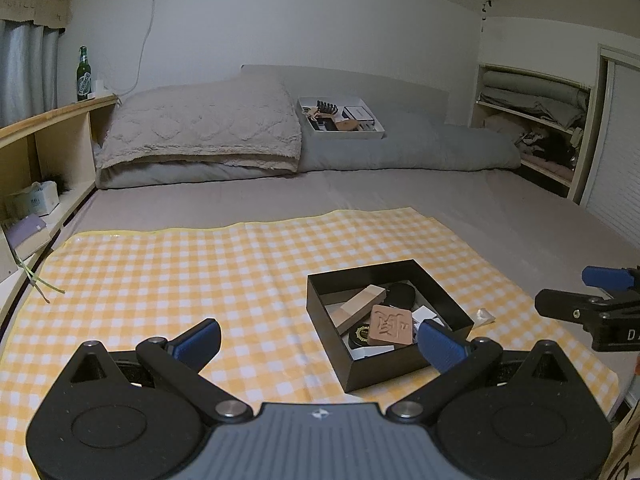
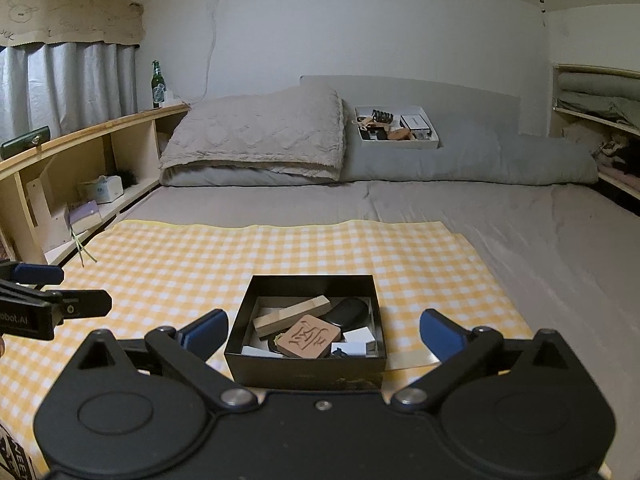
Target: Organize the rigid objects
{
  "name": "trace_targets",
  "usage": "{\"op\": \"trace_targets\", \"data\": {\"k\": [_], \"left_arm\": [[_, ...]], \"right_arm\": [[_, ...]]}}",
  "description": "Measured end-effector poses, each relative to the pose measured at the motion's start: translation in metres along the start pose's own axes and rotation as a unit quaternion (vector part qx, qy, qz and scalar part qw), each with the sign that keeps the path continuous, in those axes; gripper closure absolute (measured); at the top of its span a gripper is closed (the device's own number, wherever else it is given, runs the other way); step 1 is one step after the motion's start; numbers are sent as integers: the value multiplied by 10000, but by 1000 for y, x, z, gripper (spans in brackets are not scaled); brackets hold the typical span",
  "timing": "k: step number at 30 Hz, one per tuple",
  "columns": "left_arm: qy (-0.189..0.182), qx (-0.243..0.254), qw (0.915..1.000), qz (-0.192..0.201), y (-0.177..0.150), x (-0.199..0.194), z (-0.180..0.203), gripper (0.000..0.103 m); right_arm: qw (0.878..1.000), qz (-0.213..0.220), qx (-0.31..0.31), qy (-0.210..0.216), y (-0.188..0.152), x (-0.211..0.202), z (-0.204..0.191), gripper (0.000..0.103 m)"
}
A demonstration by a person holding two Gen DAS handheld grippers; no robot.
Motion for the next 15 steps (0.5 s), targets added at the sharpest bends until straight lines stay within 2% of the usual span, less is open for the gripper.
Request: {"op": "trace_targets", "data": {"k": [15], "left_arm": [[17, 27, 10000, -3, -1, -1, 0, 0]], "right_arm": [[10000, -45, -57, -33, -2, -1, -2, 0]]}}
Point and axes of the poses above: each gripper's, at about its wrist camera, not at the fingertips, and x roughly the way its jaws point, z to its right, y to its top, the point moved 5 cm from there along x, roughly the way its jaws point, and after that the axes turned 8 degrees about -z, right-handed, at the moved point
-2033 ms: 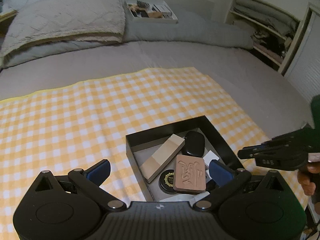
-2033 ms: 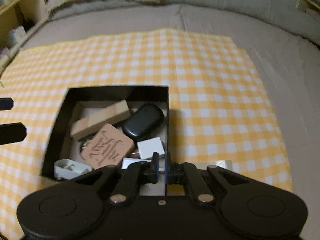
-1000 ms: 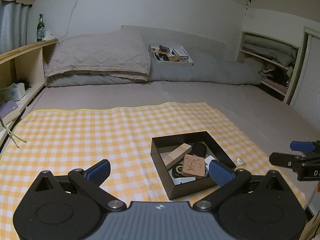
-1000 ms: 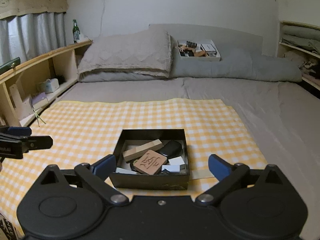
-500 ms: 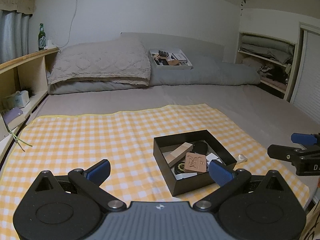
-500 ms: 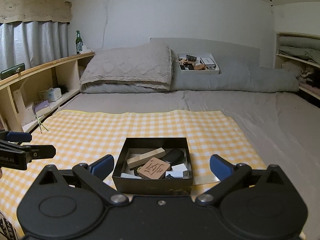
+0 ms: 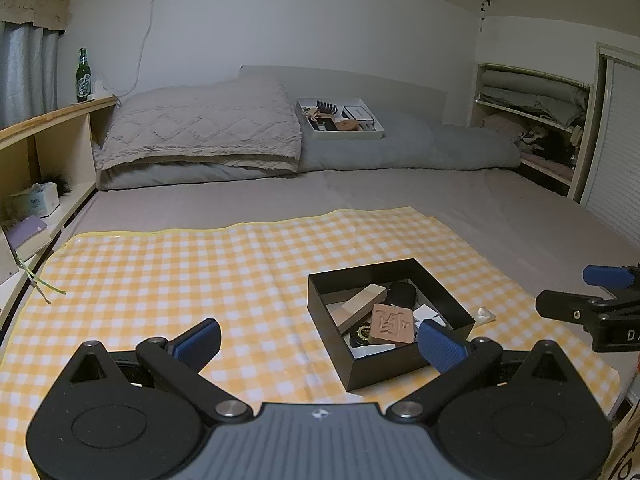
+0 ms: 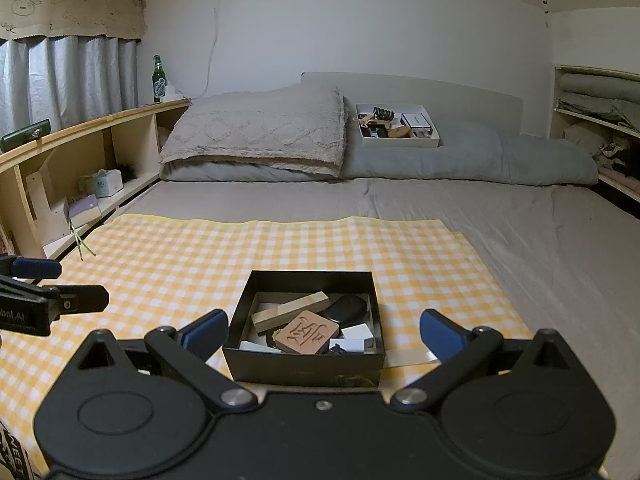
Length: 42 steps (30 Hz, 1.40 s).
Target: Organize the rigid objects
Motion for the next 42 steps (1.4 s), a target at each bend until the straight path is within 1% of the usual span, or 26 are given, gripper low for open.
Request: {"op": "trace_targets", "data": {"k": [12, 42], "left_arm": [[74, 17, 10000, 7, -1, 0, 0, 0], [46, -14, 10000, 18, 0, -2, 1, 0]], "right_arm": [[10000, 3, 6, -12, 0, -1, 2, 0], [10000, -8, -21, -12, -1, -2, 2, 0]]}}
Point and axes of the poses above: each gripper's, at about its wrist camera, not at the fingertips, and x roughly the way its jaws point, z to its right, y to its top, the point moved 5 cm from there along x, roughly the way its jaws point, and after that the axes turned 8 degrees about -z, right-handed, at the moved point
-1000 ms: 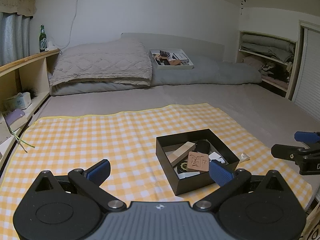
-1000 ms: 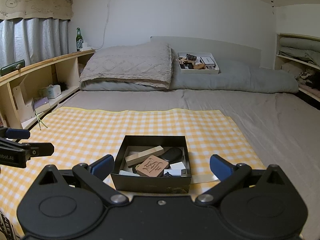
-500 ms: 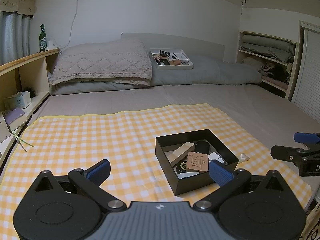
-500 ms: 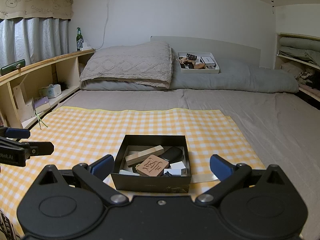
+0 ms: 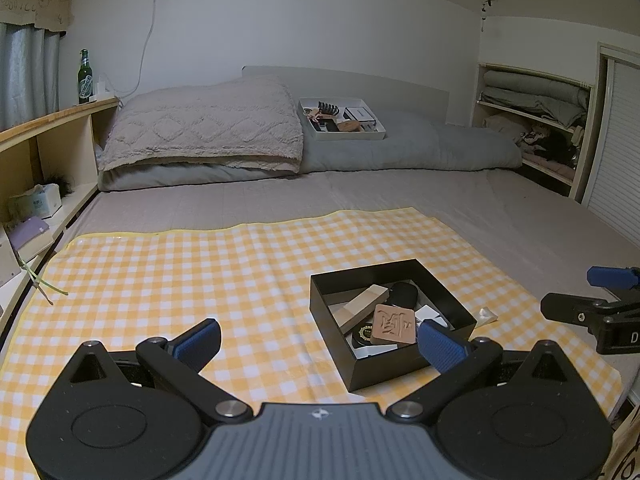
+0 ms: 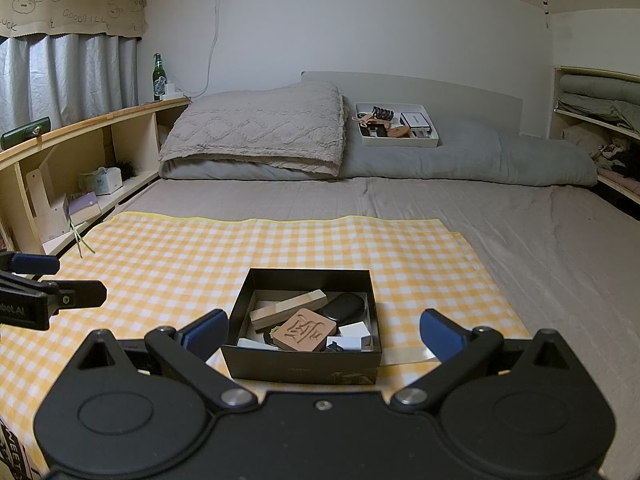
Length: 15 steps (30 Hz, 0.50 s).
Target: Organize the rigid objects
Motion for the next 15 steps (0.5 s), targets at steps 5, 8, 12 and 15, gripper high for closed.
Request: {"op": "trace_targets", "data": {"k": [5, 8, 12, 15], "left_arm": [[7, 15, 10000, 4, 0, 1, 1, 0], [7, 3, 10000, 6, 0, 0, 1, 0], [2, 10, 10000, 12, 0, 0, 1, 0], [3, 11, 10000, 8, 0, 0, 0, 0]], "right_arm": [[10000, 1, -10, 4, 0, 0, 0, 0], [10000, -1, -4, 1, 0, 0, 0, 0], [10000, -1, -7, 2, 0, 0, 0, 0], [10000, -3, -20, 1, -1, 0, 0, 0]]}}
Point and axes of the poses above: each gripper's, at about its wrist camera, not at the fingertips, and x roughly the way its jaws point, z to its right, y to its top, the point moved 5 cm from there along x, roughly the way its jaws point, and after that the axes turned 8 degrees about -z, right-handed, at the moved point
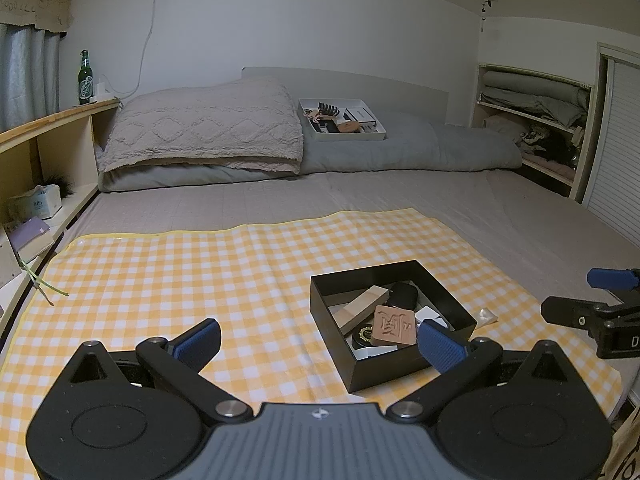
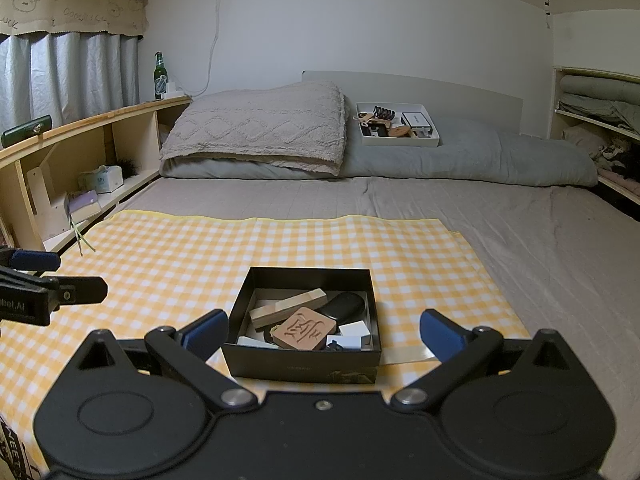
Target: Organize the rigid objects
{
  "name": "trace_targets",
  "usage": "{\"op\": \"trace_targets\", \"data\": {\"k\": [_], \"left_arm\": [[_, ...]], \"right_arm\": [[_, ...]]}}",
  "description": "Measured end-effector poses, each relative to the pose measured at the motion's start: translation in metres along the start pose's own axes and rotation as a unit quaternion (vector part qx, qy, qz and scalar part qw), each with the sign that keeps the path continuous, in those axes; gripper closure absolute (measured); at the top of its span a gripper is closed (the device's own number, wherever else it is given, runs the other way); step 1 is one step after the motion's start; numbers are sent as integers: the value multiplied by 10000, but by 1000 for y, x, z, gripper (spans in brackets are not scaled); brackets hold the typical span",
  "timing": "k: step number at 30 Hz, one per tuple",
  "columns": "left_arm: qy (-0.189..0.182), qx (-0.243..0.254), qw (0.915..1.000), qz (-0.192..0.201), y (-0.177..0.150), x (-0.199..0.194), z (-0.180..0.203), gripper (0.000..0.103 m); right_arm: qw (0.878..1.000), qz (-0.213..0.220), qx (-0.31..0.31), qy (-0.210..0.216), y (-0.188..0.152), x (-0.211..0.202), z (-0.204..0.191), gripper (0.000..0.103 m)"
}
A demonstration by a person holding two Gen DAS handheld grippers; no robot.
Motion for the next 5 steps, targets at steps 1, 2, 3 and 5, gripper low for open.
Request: {"op": "trace_targets", "data": {"k": [1, 2, 3, 5], "left_arm": [[-2, 0, 10000, -1, 0, 0, 0, 0], [-1, -3, 10000, -2, 0, 0, 0, 0], [1, -3, 10000, -3, 0, 0, 0, 0], [6, -4, 10000, -1, 0, 0, 0, 0]], "right_arm": [[10000, 1, 0, 0, 0, 0, 0, 0], [10000, 1, 1, 1, 0, 0, 0, 0], [10000, 0, 6, -1, 0, 0, 0, 0], [10000, 0, 7, -3, 0, 0, 0, 0]]}}
Point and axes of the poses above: each gripper's, at about its wrist camera, not at the fingertips, and x roughly the way its jaws point, z to its right, y to its top, the point moved 5 cm from there along x, roughly the way its jaws point, and after that the axes turned 8 degrees about -z, right-handed, at the moved point
